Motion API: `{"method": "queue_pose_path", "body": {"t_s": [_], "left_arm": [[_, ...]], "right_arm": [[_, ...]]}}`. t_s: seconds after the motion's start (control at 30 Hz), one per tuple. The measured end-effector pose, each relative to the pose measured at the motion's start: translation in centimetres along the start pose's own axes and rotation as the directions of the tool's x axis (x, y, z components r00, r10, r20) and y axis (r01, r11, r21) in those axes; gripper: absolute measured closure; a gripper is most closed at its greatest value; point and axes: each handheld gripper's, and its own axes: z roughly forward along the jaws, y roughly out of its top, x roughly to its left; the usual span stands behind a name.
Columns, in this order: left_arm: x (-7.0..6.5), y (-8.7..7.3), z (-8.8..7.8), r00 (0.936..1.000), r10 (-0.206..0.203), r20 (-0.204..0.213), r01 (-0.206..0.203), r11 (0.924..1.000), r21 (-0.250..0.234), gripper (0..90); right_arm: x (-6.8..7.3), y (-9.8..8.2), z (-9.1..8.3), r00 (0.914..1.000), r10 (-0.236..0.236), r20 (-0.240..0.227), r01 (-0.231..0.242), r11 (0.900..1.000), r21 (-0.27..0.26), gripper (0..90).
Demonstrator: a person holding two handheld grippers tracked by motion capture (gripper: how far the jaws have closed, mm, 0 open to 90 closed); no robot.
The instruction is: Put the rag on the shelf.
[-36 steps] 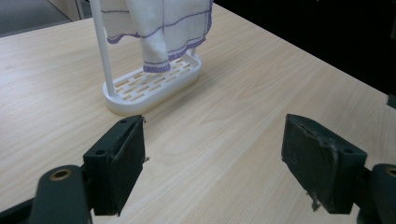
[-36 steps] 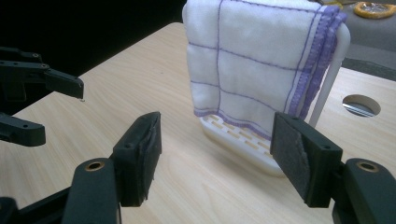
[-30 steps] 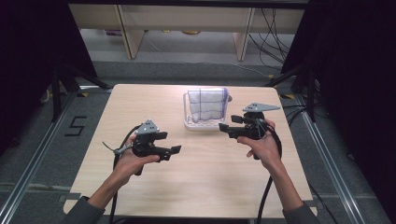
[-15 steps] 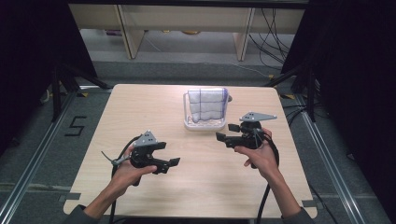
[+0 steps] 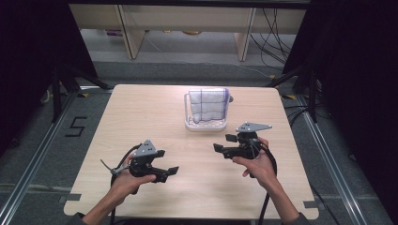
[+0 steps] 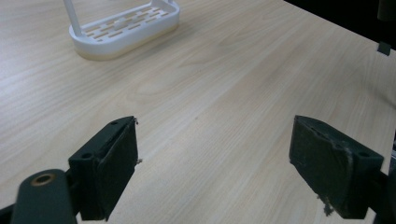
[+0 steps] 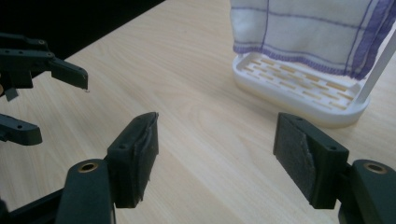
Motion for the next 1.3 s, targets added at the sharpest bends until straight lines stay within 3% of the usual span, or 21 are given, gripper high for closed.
{"method": "queue_pose_path", "body": {"t_s": [0.07,0.1,0.23,0.33,0.37,0.4,0.53,0.57,0.63,0.67,0.7,0.73,0.83,0.87,0.93,1.0,1.03,1.1,1.23,1.27,1.3], "left_arm": [[0.0,-0.3,0.0,0.9999,-0.007,-0.007,0.007,0.9999,0.007,15.3],[0.1,-0.5,0.1,1.0000,-0.006,-0.006,0.006,1.0000,0.007,15.3],[0.0,-1.2,-0.1,0.9997,-0.018,-0.015,0.018,0.9997,0.016,15.3],[-0.4,-1.7,-0.3,0.9998,-0.008,-0.019,0.008,0.9997,0.021,15.3],[-0.6,-1.8,-0.3,0.9998,-0.011,-0.018,0.011,0.9997,0.023,15.3],[-0.6,-1.9,-0.3,1.0000,-0.002,-0.008,0.002,0.9998,0.021,15.3],[-1.1,-2.3,-0.8,1.0000,0.006,-0.005,-0.006,0.9998,0.019,15.3],[-1.2,-2.4,-0.9,0.9999,0.007,-0.014,-0.007,0.9998,0.017,15.3],[-1.2,-2.7,-1.0,1.0000,0.005,-0.008,-0.005,0.9998,0.018,15.3],[-1.2,-2.8,-1.1,1.0000,0.000,-0.005,0.000,0.9997,0.025,15.3],[-1.3,-2.9,-1.1,1.0000,0.005,-0.004,-0.005,0.9997,0.026,15.3],[-1.3,-3.1,-1.1,1.0000,0.005,-0.003,-0.005,0.9996,0.030,15.3],[-1.5,-3.3,-1.2,1.0000,0.002,-0.004,-0.001,0.9995,0.031,15.3],[-1.5,-3.3,-1.2,0.9999,0.006,-0.011,-0.006,0.9995,0.029,15.3],[-1.7,-3.4,-1.3,0.9998,0.015,-0.016,-0.014,0.9995,0.029,15.3],[-1.8,-3.5,-1.4,0.9999,0.011,-0.010,-0.011,0.9995,0.031,15.4],[-1.9,-3.6,-1.4,0.9999,0.014,-0.008,-0.014,0.9996,0.025,15.3],[-2.0,-3.7,-1.5,0.9999,0.009,-0.005,-0.009,0.9997,0.021,15.3],[-2.2,-4.0,-1.9,0.9999,0.011,-0.001,-0.011,0.9992,0.038,15.3],[-2.4,-4.1,-1.8,1.0000,-0.001,-0.002,0.001,0.9997,0.023,15.3],[-2.4,-4.2,-1.9,1.0000,0.002,-0.004,-0.002,0.9997,0.026,15.3]], "right_arm": [[-0.2,-0.3,0.3,0.9997,-0.024,-0.009,0.024,1.000,0.007,31.3],[0.0,-0.5,0.3,1.0000,-0.004,-0.007,0.004,1.000,0.019,31.1],[0.1,-0.9,0.7,0.9995,-0.031,0.004,0.031,0.999,0.045,29.9],[0.5,-1.3,0.7,0.9999,-0.006,-0.010,0.007,0.999,0.041,29.9],[0.5,-1.4,0.6,0.9998,-0.019,-0.010,0.019,0.999,0.047,29.9],[0.8,-1.5,0.4,1.0000,0.003,-0.005,-0.003,0.999,0.050,29.9],[1.1,-2.4,0.1,0.9999,-0.014,0.003,0.014,0.998,0.059,29.9],[1.4,-2.7,0.1,0.9999,0.010,-0.007,-0.009,0.998,0.060,29.8],[1.4,-3.1,-0.1,0.9997,-0.019,0.012,0.018,0.998,0.068,29.3],[1.5,-3.3,-0.1,1.0000,0.000,-0.006,0.001,0.998,0.064,29.3],[1.7,-3.5,-0.3,0.9999,0.010,0.009,-0.010,0.997,0.075,29.2],[1.6,-3.8,-0.4,0.9999,-0.011,0.003,0.010,0.998,0.066,29.1],[1.8,-4.5,-0.5,1.0000,-0.001,0.007,0.000,0.997,0.077,28.8],[1.9,-4.8,-0.4,0.9996,0.030,-0.003,-0.029,0.996,0.082,28.7],[1.7,-5.2,-0.5,0.9999,-0.007,0.009,0.006,0.996,0.090,28.7],[2.0,-5.7,-0.4,0.9995,0.031,-0.009,-0.030,0.994,0.102,28.6],[1.7,-5.9,-0.4,1.0000,-0.005,-0.005,0.005,0.994,0.105,28.5],[2.1,-6.2,-0.6,0.9993,0.035,-0.008,-0.034,0.993,0.113,28.3],[2.3,-6.8,-1.2,0.9998,0.019,-0.001,-0.018,0.994,0.106,26.9],[2.6,-7.1,-1.2,0.9988,0.047,-0.011,-0.045,0.994,0.103,26.2],[2.7,-7.4,-1.4,0.9991,0.040,-0.013,-0.038,0.993,0.110,25.2]]}}
